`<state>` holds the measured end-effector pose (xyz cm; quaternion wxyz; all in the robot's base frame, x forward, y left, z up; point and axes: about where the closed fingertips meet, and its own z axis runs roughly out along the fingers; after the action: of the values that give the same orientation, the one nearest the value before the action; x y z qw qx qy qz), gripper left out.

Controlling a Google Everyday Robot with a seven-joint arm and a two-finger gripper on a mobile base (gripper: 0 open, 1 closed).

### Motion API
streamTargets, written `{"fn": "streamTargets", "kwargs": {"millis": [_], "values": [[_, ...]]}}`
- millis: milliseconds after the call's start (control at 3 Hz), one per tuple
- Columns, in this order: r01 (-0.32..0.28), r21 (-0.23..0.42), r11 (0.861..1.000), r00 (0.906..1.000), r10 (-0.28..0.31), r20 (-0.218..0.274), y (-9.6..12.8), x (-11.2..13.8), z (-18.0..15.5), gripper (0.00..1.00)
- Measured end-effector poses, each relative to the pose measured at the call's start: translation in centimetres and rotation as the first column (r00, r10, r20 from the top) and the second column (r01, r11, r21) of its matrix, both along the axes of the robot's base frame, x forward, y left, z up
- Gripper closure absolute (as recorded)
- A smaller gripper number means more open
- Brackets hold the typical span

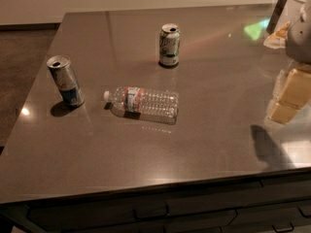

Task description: Place water bottle upright

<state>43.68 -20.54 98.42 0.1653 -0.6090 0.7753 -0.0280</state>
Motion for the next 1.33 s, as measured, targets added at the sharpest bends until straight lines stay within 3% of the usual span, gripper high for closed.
{"fn": "streamTargets", "kwargs": {"millis": [667,1333], "values": [[-0.088,0.089,0.992,0.9959,0.089,-0.013,8.2,1.1,1.1,0.0],[-0.121,0.041,0.992,0.9907,0.124,-0.057,17.3,3.7,-0.9,0.0]]}}
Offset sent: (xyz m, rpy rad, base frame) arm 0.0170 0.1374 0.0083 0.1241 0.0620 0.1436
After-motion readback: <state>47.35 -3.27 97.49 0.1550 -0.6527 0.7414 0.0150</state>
